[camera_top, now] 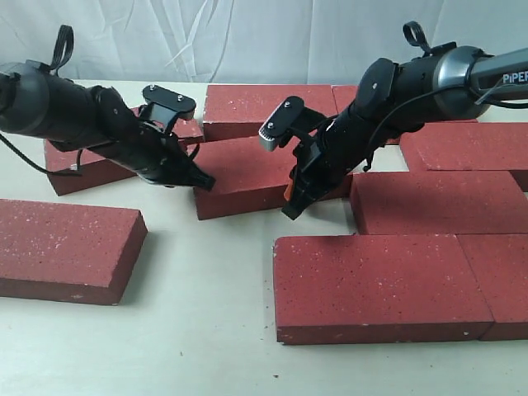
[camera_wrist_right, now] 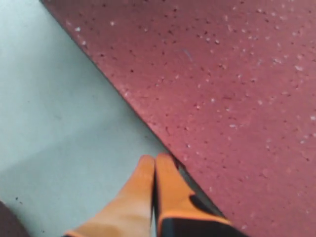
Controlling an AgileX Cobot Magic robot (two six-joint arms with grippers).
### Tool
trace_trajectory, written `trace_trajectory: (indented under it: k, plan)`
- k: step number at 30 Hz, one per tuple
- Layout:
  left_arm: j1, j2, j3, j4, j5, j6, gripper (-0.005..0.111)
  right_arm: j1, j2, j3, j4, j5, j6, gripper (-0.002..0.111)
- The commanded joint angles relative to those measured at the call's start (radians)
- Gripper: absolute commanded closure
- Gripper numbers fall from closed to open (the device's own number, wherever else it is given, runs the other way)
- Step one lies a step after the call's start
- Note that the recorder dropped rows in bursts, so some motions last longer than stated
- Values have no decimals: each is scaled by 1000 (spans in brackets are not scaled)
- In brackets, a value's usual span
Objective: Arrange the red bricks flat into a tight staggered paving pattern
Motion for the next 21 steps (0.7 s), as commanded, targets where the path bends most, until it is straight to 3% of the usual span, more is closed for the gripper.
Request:
trace_trajectory:
  k: [1, 3, 6, 14, 21]
  plan:
    - [-21, 21, -22, -4, -74, 1, 107, 0, 0, 1, 6, -11, 3, 109]
    - [-21, 39, -26, -4, -157, 1, 107, 0, 0, 1, 38, -27, 3, 109]
    - [-21, 48, -30, 0, -167, 1, 107, 0, 16, 1, 84, -84, 3, 109]
    - [-19, 29, -30, 66, -88, 1, 107, 0, 40, 1, 91, -167, 3, 109]
    - [-19, -15, -30, 87, -28, 1, 107, 0, -15, 1, 104, -58, 7, 109]
